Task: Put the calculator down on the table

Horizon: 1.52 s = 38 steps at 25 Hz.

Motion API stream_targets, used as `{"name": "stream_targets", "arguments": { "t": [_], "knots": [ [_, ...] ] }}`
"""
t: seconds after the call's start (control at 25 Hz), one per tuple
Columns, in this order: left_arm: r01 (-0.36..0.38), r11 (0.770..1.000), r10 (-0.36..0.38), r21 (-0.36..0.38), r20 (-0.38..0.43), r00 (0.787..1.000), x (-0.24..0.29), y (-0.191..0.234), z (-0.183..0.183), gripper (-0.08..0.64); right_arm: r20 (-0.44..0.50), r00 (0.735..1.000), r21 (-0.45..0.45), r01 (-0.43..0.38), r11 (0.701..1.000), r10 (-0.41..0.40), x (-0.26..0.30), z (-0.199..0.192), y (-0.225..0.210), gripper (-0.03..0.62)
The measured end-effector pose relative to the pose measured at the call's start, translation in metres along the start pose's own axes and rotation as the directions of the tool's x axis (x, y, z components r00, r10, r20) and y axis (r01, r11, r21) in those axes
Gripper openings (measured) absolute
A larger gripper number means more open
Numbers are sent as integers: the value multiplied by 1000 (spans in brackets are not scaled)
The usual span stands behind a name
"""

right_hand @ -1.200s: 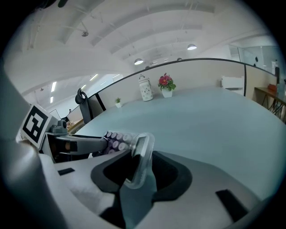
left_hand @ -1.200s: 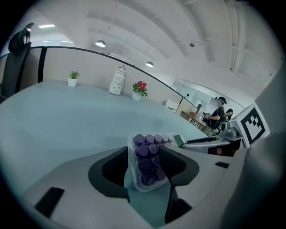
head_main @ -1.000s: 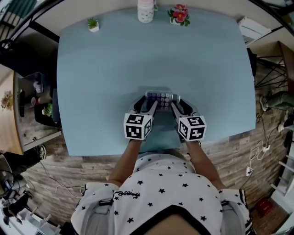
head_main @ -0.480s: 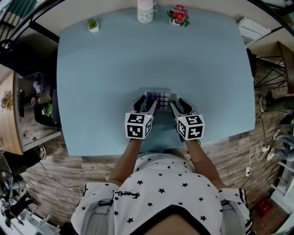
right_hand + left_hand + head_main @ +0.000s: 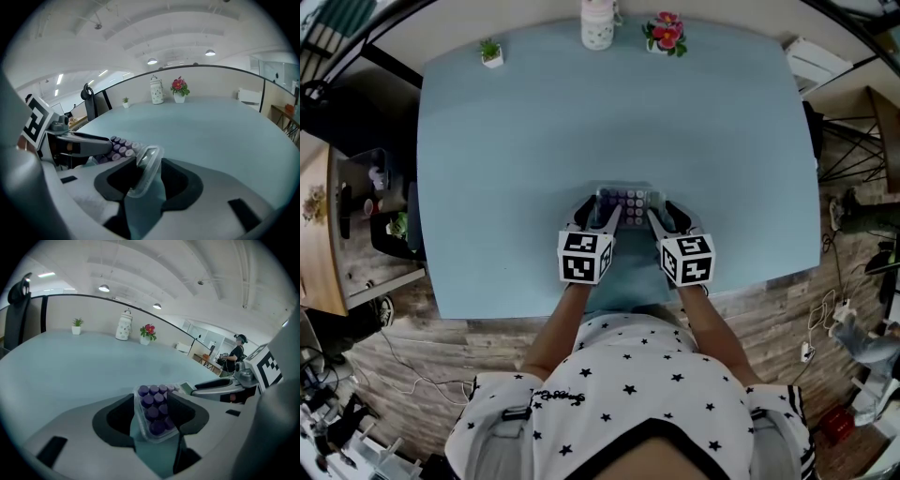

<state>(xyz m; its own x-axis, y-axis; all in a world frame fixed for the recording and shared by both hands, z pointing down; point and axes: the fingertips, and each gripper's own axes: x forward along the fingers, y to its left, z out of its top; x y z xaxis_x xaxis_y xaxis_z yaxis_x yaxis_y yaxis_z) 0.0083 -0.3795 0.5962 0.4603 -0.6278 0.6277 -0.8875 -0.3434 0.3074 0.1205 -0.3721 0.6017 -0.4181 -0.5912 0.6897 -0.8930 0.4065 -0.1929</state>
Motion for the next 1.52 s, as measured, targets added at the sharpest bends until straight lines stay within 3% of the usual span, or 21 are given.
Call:
{"name": "stream_targets", "arguments": {
  "t": [0.56, 0.76, 0.96, 1.16, 1.32, 1.52],
  "knots": [
    [-9, 1000, 9, 24, 26, 1000, -2, 3, 3, 230, 39, 999, -75, 13, 997, -10, -1, 6, 0, 169],
    [-33, 999, 30, 33, 104, 994, -18, 4, 20, 228, 106, 994, -48, 18, 999, -13, -17, 19, -1, 135],
    [-38, 999, 34, 20, 195, 980, -43, 1, 38, 156, 203, 979, 19, -4, 1000, 0, -44, 34, -1, 89],
    [-72, 996, 56, 57, 251, 966, -68, -8, 47, 87, 271, 963, 57, -27, 998, 10, -69, 39, 2, 44],
    [-78, 994, 52, 82, 285, 957, -86, -20, 53, 64, 321, 947, 79, -50, 996, 22, -86, 43, 5, 3],
    [-53, 992, 16, 111, 316, 949, -107, -41, 56, 44, 375, 926, 92, -82, 992, 42, -109, 46, 12, -5]
  ]
}}
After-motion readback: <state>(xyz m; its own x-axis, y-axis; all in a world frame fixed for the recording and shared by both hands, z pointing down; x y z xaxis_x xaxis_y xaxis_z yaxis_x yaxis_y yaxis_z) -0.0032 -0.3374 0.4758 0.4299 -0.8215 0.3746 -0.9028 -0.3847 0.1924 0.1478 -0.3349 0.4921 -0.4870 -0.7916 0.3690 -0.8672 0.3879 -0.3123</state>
